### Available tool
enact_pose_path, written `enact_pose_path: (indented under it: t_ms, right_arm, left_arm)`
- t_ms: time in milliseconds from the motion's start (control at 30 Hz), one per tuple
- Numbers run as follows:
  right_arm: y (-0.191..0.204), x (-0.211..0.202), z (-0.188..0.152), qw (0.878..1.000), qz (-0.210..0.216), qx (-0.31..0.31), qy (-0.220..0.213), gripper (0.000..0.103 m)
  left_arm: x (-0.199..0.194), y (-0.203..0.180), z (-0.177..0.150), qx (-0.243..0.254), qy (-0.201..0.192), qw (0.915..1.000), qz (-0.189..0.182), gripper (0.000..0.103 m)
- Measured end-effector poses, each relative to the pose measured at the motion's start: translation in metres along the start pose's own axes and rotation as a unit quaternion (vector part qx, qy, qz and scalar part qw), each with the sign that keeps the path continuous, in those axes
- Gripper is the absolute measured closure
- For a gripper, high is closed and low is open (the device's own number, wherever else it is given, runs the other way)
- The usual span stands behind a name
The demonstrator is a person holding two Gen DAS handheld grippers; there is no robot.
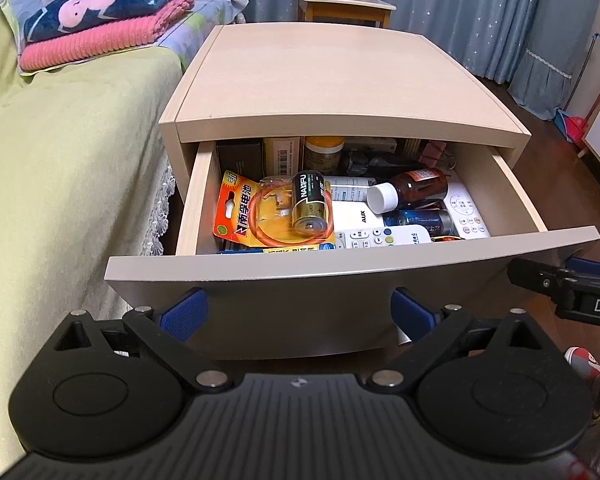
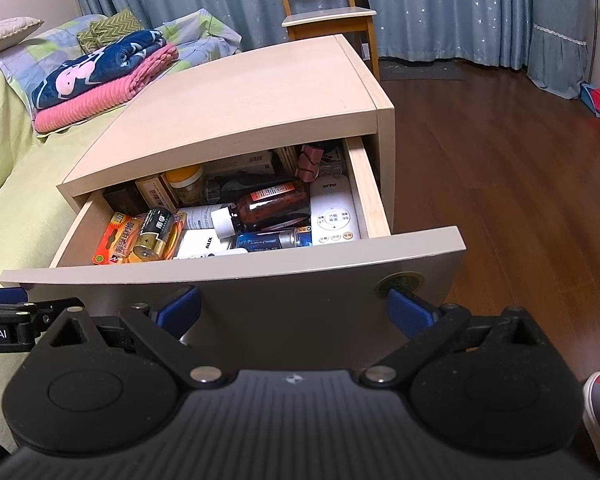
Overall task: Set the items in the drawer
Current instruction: 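Keep pushing the drawer front with the right gripper until it shuts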
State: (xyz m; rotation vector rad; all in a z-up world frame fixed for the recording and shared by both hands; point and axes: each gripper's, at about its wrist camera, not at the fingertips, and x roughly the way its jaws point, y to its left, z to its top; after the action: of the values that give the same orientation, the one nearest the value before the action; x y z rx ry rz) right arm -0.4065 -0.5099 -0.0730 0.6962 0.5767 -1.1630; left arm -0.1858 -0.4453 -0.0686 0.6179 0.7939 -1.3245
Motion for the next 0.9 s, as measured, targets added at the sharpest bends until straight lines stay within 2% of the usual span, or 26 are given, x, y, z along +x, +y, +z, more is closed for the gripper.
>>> enact_pose_path:
  t_ms: [900]
  right_arm:
    - [0.006,0.024,0.016,1.0,-0.012,-0.009,-0.008,0.004]
  left_arm:
    - [0.023,0.004,0.021,0.005,-0.008,0.9999,-0.014,0.002]
